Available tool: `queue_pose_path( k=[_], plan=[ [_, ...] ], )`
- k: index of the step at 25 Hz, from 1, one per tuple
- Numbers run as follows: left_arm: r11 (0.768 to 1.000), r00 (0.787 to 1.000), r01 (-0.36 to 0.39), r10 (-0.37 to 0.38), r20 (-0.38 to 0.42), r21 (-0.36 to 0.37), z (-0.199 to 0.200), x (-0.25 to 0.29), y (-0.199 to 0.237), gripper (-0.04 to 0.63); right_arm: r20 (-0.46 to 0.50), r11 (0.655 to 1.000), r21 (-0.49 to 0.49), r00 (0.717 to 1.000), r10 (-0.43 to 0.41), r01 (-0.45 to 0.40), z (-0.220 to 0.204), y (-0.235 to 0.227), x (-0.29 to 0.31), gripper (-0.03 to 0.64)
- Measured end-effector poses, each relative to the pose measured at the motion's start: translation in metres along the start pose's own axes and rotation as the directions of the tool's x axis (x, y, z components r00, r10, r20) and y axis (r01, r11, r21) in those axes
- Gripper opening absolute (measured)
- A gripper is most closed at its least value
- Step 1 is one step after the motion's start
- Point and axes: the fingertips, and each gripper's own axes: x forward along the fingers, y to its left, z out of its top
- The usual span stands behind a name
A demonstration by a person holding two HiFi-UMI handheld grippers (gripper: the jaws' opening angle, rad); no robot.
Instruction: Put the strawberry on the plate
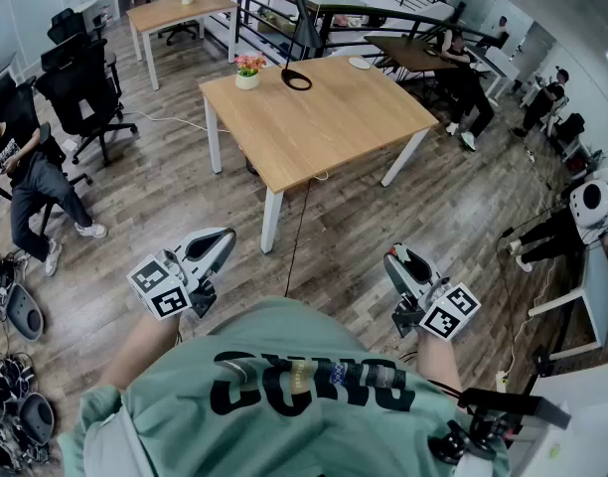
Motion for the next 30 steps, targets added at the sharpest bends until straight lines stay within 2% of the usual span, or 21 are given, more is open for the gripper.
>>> queue_pose_path(
  k=[6,14,25,30],
  plan=[
    [1.0,1.0,-0.005,0.005,0.007,-0.003,0.001,0.0,-0.001,0.005,-0.001,1.0,0.001,1.0,0.006,-0.006,0.002,0.0,0.001,0.135],
    [1.0,1.0,-0.012,0.012,0.018,-0.01,0.003,-0.006,0.003,0.005,-0.049,0.998,-0.061,0.999,0.0,-0.003,-0.001,0.008,0.01,0.135],
    [1.0,1.0,-0.003,0.003,0.027,-0.017,0.003,-0.014,0.011,0.005,-0.051,0.999,-0.032,0.999,0.005,-0.007,-0.002,0.016,0.016,0.135],
    [1.0,0.999,-0.012,0.013,0.039,-0.026,0.001,-0.023,0.028,0.005,-0.063,1.0,-0.024,0.998,0.015,-0.016,-0.009,0.014,0.035,0.135]
  ],
)
